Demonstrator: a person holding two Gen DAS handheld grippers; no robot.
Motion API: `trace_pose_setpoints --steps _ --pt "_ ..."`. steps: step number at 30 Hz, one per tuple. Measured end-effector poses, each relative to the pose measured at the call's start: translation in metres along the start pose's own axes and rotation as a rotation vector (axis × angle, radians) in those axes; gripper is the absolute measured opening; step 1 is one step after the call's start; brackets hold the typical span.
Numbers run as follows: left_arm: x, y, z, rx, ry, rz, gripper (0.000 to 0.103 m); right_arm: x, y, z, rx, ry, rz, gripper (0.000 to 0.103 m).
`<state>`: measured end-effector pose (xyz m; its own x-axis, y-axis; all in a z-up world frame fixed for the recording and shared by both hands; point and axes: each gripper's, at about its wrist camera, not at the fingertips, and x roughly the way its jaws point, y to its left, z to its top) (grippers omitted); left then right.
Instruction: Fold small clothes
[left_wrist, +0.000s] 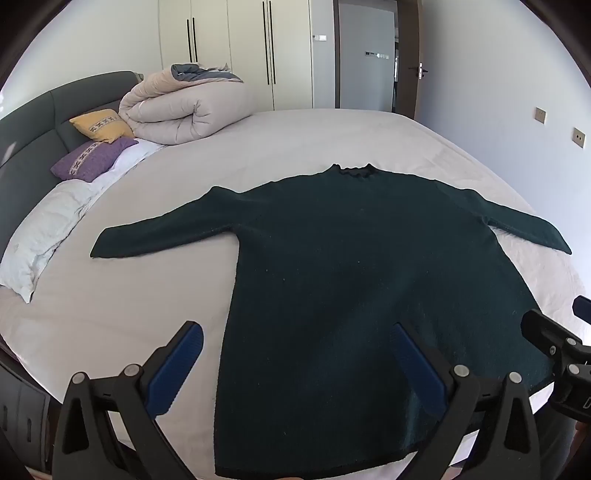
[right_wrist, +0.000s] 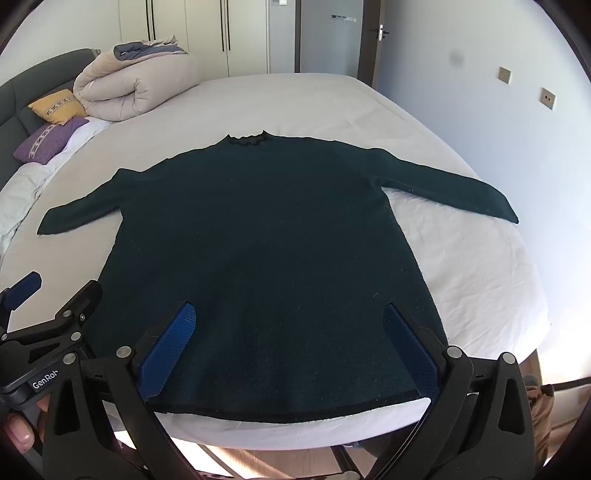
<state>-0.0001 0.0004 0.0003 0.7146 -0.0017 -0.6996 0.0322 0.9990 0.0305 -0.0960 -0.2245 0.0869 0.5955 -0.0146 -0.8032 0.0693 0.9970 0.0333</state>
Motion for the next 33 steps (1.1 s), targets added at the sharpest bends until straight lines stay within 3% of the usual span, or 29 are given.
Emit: trace_pose_setpoints --steps 33 --pt "0.005 0.002 -0.005 -0.003 0.027 -0.011 0.103 0.003 0.006 -0.006 -0.018 0.009 -0.009 0.103"
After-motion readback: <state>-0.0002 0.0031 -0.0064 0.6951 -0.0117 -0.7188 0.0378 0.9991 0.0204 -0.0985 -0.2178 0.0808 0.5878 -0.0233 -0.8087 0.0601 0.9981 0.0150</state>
